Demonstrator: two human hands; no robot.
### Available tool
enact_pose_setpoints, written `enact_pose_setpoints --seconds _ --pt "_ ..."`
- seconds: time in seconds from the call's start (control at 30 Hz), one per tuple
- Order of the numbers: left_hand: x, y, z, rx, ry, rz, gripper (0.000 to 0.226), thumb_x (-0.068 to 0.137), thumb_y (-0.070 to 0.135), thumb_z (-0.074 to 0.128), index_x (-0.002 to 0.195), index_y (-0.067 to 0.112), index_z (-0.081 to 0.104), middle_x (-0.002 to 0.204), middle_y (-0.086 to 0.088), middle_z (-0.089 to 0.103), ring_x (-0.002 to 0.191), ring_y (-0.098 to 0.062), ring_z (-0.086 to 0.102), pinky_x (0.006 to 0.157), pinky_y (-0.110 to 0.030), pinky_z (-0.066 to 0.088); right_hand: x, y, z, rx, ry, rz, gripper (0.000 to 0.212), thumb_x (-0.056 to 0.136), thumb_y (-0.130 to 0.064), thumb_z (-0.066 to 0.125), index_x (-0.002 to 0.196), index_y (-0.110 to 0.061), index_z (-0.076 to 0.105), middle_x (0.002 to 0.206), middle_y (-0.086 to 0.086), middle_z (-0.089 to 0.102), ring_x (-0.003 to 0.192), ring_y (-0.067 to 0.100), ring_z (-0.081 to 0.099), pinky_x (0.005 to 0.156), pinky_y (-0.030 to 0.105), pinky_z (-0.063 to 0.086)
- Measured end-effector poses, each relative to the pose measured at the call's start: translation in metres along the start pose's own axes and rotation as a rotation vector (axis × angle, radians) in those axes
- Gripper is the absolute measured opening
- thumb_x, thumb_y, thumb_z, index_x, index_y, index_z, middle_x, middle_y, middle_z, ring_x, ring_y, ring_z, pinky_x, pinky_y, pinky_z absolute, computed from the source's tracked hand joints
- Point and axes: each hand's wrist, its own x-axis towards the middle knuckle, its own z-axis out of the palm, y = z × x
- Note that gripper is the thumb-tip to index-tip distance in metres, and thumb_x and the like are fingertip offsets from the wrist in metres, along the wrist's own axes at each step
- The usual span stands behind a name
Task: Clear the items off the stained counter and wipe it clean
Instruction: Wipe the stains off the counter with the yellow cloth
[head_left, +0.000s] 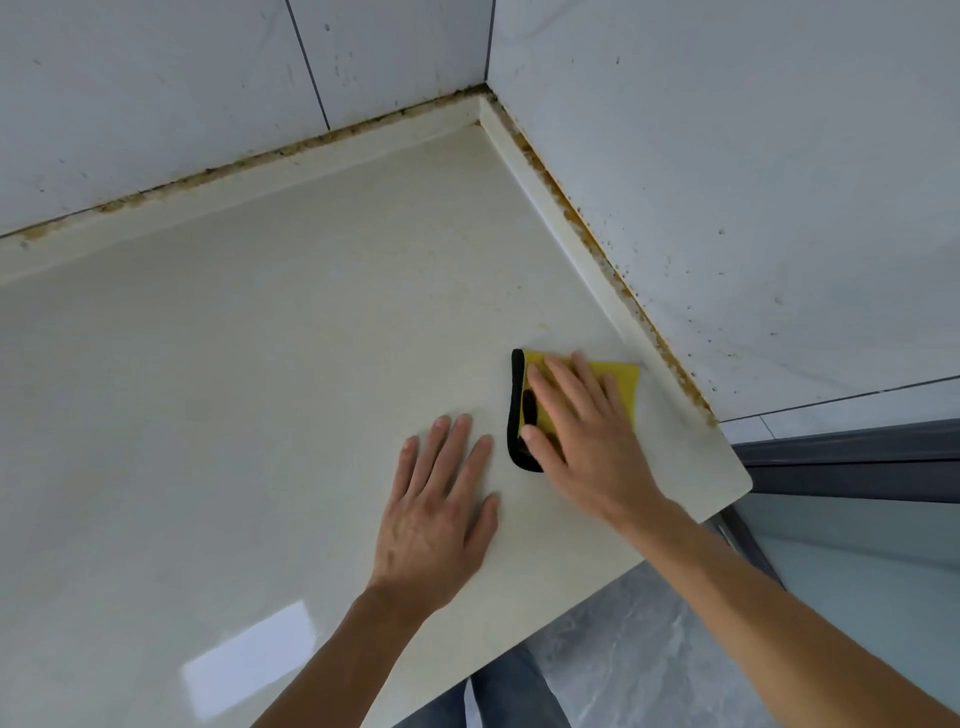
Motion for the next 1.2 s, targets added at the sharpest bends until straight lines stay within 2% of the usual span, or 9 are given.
enact_pose_setpoints --seconds 0.1,0.23,0.4,0.53,0.63,0.73,0.9,1.07,1.2 --pt "0.000 -0.021 -0.006 0.024 0.022 -0.079 0.060 0.109 0.046 0.042 0.163 0.021 0.038 0.177 -0.006 0.018 0.166 -0.027 0.007 0.131 -0.061 0.011 -0.006 -0.005 0.024 -0.084 0.001 -0.024 0.067 0.108 -0.054 0.026 0.168 -0.027 0.014 0.176 -0.004 0.002 0.163 0.024 -0.006 0.130 0.056 0.008" --pt "0.007 -0.053 -0.016 0.108 0.013 -0.140 0.062 0.108 0.049 0.038 0.163 0.021 0.039 0.176 -0.008 0.021 0.166 -0.030 0.008 0.130 -0.065 0.011 0.037 -0.005 0.022 -0.107 0.005 -0.107 0.066 0.107 -0.058 0.025 0.167 -0.031 0.017 0.176 -0.006 0.007 0.163 0.021 -0.001 0.130 0.055 0.010" --pt "0.008 -0.054 -0.011 0.105 0.040 -0.139 0.061 0.106 0.051 0.041 0.161 0.023 0.042 0.176 -0.007 0.024 0.165 -0.030 0.012 0.128 -0.065 0.015 0.116 0.002 0.003 -0.082 0.050 0.089 0.068 0.107 -0.060 0.012 0.168 -0.030 0.007 0.176 -0.005 -0.003 0.162 0.022 -0.006 0.131 0.050 0.001" --pt "0.008 -0.055 -0.010 0.100 0.053 -0.143 0.061 0.105 0.051 0.045 0.160 0.024 0.044 0.175 -0.005 0.024 0.165 -0.028 0.013 0.129 -0.064 0.015 0.158 -0.037 0.003 -0.046 0.111 0.247 0.067 0.108 -0.056 0.014 0.168 -0.027 0.008 0.176 0.000 0.001 0.163 0.027 -0.003 0.131 0.051 0.000" --pt "0.008 -0.054 -0.011 0.097 0.052 -0.143 0.061 0.105 0.051 0.046 0.160 0.025 0.044 0.175 -0.004 0.024 0.165 -0.026 0.013 0.129 -0.063 0.015 0.153 -0.062 0.006 -0.084 0.085 0.051 0.067 0.108 -0.056 0.018 0.168 -0.026 0.014 0.176 0.001 0.007 0.163 0.028 0.001 0.130 0.052 0.005" --pt "0.008 -0.055 -0.011 0.094 0.069 -0.142 0.061 0.103 0.050 0.049 0.158 0.024 0.046 0.175 -0.004 0.026 0.165 -0.027 0.015 0.128 -0.064 0.017 0.106 -0.043 0.012 -0.143 0.078 -0.150 0.066 0.108 -0.057 0.023 0.166 -0.026 0.024 0.175 0.000 0.016 0.162 0.026 0.009 0.128 0.053 0.015" --pt "0.009 -0.053 -0.009 0.088 0.078 -0.143 0.061 0.103 0.050 0.050 0.157 0.023 0.048 0.174 -0.005 0.027 0.164 -0.028 0.017 0.129 -0.064 0.016 0.127 -0.012 0.000 -0.162 0.033 -0.051 0.069 0.106 -0.061 0.011 0.168 -0.028 0.011 0.176 -0.003 0.003 0.163 0.022 0.000 0.131 0.051 0.008" --pt "0.009 -0.055 -0.005 0.068 0.097 -0.148 0.061 0.103 0.051 0.050 0.158 0.025 0.047 0.175 -0.003 0.025 0.165 -0.027 0.016 0.128 -0.063 0.017 0.219 -0.055 -0.012 -0.073 0.081 0.105 0.067 0.108 -0.056 0.013 0.168 -0.027 0.006 0.176 -0.001 -0.002 0.163 0.025 -0.004 0.131 0.051 -0.001" --pt "0.009 -0.056 -0.005 0.073 0.090 -0.149 0.061 0.103 0.052 0.050 0.158 0.025 0.047 0.176 -0.003 0.024 0.165 -0.028 0.016 0.128 -0.064 0.019 0.209 -0.096 0.005 -0.121 0.078 -0.167 0.067 0.107 -0.056 0.021 0.167 -0.027 0.018 0.175 0.000 0.012 0.162 0.027 0.006 0.130 0.053 0.008"
